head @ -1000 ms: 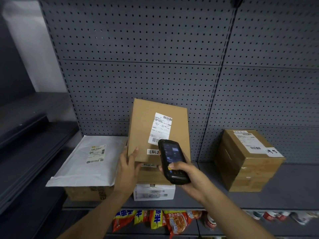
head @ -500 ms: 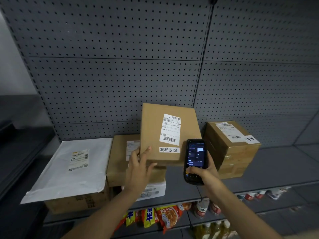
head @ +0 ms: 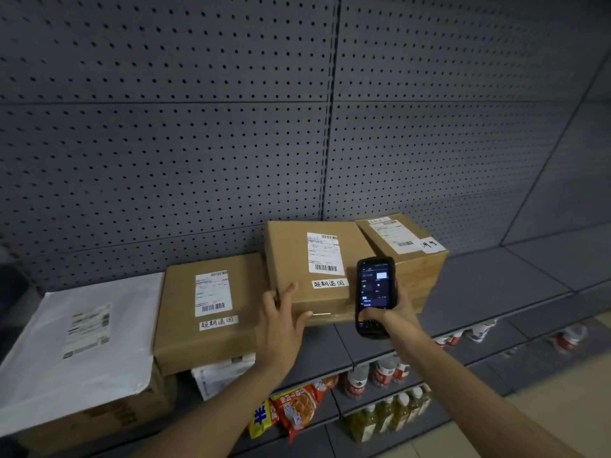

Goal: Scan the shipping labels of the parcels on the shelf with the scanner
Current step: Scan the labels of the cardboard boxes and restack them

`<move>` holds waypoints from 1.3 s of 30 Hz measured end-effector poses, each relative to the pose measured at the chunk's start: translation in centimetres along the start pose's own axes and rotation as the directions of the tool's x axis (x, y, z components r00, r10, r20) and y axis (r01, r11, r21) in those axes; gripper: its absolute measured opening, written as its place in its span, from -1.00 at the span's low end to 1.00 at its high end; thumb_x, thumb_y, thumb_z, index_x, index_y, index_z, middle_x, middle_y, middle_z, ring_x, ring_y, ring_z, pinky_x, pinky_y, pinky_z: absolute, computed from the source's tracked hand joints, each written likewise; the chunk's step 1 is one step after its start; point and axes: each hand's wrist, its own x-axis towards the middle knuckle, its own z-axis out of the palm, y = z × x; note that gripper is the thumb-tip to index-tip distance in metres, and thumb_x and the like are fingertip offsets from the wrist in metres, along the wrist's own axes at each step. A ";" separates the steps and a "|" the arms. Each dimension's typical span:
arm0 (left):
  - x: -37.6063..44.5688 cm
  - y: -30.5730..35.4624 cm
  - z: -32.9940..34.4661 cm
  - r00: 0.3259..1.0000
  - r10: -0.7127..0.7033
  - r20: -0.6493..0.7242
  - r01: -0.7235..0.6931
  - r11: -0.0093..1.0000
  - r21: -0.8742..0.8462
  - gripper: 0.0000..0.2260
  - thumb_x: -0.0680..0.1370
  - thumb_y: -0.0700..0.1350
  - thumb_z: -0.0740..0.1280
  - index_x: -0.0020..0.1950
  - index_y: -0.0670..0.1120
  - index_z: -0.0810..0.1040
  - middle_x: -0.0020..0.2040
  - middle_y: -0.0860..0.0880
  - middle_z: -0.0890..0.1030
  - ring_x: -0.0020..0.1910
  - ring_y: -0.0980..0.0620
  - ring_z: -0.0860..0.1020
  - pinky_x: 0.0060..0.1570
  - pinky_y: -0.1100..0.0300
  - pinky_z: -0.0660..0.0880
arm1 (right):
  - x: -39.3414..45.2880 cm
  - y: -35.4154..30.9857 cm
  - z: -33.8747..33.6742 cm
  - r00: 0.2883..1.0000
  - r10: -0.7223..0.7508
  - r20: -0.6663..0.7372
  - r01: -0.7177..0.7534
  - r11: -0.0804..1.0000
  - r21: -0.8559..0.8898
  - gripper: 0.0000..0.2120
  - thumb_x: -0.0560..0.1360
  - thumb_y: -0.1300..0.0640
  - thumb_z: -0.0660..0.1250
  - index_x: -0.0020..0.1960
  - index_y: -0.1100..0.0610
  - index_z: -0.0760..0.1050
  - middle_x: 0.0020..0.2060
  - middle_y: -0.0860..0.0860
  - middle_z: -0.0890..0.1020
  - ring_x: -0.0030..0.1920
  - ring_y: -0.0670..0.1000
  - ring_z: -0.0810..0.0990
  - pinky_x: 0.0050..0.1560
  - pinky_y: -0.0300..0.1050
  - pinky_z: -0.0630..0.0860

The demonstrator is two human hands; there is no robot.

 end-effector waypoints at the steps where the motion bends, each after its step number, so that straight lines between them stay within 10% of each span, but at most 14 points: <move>1: 0.1 0.3 0.5 1.000 -0.015 0.015 0.015 1.000 -0.009 -0.45 0.51 0.16 0.31 0.46 0.08 0.28 0.24 -0.07 0.33 0.08 0.00 0.48 -0.16 0.21 0.53 | 0.4 0.1 -0.3 1.000 0.008 0.004 -0.008 1.000 0.000 -0.18 0.26 0.45 0.47 0.39 -0.02 0.30 0.09 0.01 0.60 0.13 0.09 0.56 0.22 0.25 0.48; 21: 1.1 1.5 8.9 0.934 -0.298 0.198 0.316 0.946 -0.068 -0.47 0.51 -0.03 0.38 0.45 0.04 0.30 0.34 -0.12 0.26 0.32 -0.11 0.38 0.33 0.05 0.36 | 9.1 5.6 -4.4 0.960 0.199 0.196 -0.184 0.979 -0.093 -0.12 0.22 0.46 0.46 0.43 0.01 0.27 0.11 0.05 0.60 0.10 0.06 0.56 -0.07 -0.09 0.54; 39: 2.4 -0.5 14.0 0.821 -0.455 0.346 0.481 0.876 0.010 -0.47 0.47 -0.07 0.44 0.36 -0.05 0.29 0.29 -0.16 0.29 0.21 -0.16 0.44 0.16 0.02 0.41 | 12.6 7.9 -3.1 0.944 0.276 0.183 -0.264 0.961 -0.086 -0.09 0.22 0.52 0.44 0.45 0.01 0.26 0.16 0.09 0.59 0.14 0.10 0.56 -0.02 -0.01 0.56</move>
